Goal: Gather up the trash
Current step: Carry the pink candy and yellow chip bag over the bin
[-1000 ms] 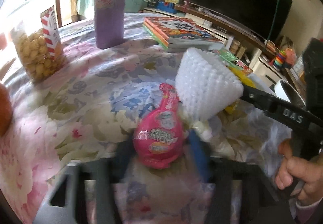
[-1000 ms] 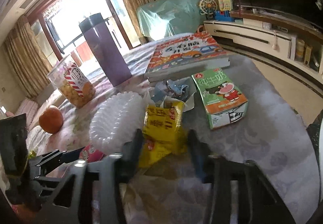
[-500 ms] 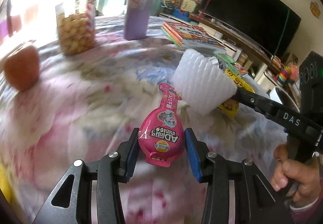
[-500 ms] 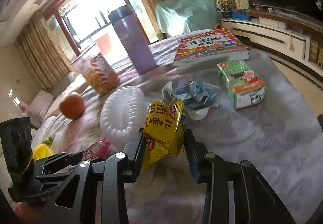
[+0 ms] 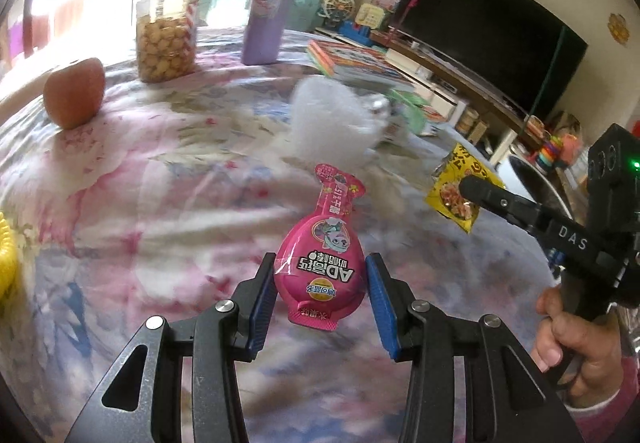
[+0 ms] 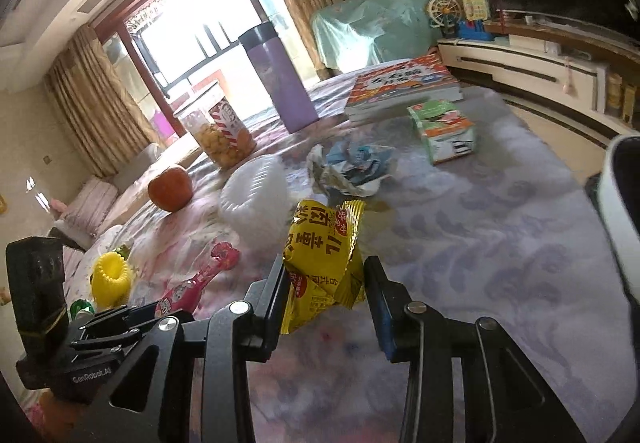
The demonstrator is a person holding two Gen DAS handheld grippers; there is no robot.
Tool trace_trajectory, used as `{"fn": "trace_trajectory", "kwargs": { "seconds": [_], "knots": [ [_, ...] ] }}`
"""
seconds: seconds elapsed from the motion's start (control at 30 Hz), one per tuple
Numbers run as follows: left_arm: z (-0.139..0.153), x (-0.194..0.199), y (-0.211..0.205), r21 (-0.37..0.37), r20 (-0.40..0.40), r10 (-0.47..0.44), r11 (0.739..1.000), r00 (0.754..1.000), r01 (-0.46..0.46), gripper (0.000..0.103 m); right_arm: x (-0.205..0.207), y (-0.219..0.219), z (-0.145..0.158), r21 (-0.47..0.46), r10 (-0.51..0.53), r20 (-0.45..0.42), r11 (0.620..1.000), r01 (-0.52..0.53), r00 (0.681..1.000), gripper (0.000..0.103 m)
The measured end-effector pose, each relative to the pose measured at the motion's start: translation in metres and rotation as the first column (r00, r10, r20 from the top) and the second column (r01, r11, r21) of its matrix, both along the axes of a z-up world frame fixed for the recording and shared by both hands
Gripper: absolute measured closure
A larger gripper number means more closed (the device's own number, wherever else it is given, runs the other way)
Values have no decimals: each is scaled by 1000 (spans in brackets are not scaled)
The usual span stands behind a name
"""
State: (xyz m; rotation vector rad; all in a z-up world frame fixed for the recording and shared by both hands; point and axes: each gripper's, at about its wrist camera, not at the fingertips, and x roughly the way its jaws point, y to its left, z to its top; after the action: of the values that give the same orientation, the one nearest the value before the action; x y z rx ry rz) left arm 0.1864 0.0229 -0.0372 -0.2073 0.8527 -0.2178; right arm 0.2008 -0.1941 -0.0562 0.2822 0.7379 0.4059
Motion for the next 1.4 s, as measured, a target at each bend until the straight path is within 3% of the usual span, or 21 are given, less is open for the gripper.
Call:
{"fn": "trace_trajectory", "kwargs": {
  "seconds": [0.6,1.4],
  "knots": [
    [8,14,-88,-17,11,-157,987,988,157,61,-44,-93,7,6,-161,11,987,161,987,65],
    [10,42,-173,0,31,-279,960,960,279,61,-77,-171,17,14,-314,35,949,314,949,65]
  ]
}}
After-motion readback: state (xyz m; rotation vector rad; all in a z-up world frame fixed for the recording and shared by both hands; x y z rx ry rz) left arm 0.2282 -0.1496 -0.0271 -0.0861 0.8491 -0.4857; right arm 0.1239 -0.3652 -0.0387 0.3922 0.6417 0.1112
